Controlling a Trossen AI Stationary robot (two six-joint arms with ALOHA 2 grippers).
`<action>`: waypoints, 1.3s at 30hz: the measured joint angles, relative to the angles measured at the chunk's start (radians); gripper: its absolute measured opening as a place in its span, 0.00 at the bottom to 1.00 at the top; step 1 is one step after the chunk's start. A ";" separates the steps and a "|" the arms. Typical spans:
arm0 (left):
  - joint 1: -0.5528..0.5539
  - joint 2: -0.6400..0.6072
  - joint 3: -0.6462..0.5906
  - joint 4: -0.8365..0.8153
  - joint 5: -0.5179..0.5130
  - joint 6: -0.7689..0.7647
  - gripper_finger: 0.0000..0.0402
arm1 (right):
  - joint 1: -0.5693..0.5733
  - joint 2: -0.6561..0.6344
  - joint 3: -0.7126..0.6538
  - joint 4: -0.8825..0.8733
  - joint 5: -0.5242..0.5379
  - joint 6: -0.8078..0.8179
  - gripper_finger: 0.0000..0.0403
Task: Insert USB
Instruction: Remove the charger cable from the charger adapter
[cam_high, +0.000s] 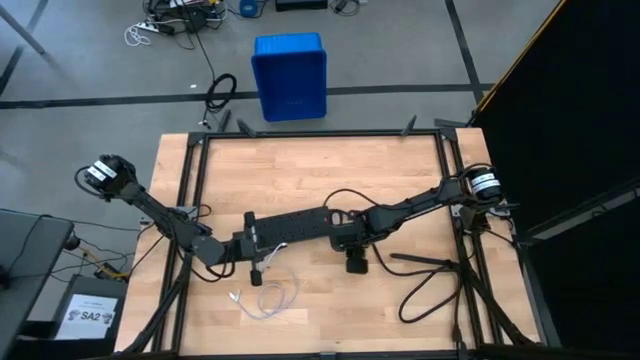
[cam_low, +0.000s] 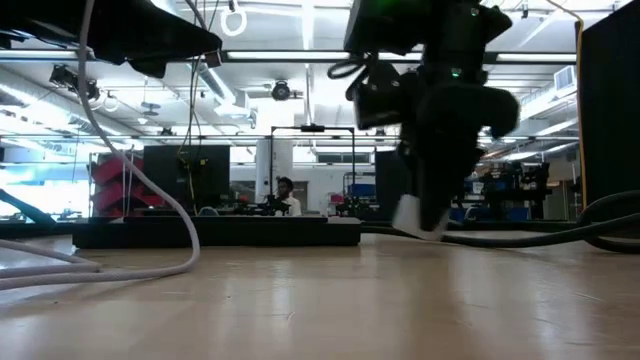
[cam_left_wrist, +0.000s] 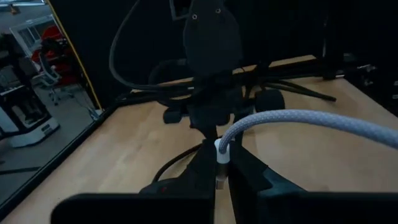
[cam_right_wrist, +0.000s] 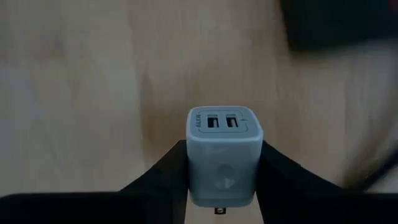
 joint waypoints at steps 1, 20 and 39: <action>0.000 0.000 0.000 0.002 0.003 0.000 0.00 | 0.000 0.002 0.002 0.001 0.006 0.011 0.28; 0.000 0.001 0.000 -0.016 0.041 -0.022 0.00 | 0.005 0.001 0.060 -0.039 0.008 0.045 0.78; 0.000 0.001 0.000 0.064 0.146 0.053 0.01 | 0.068 0.020 -0.025 1.026 0.104 -0.241 0.46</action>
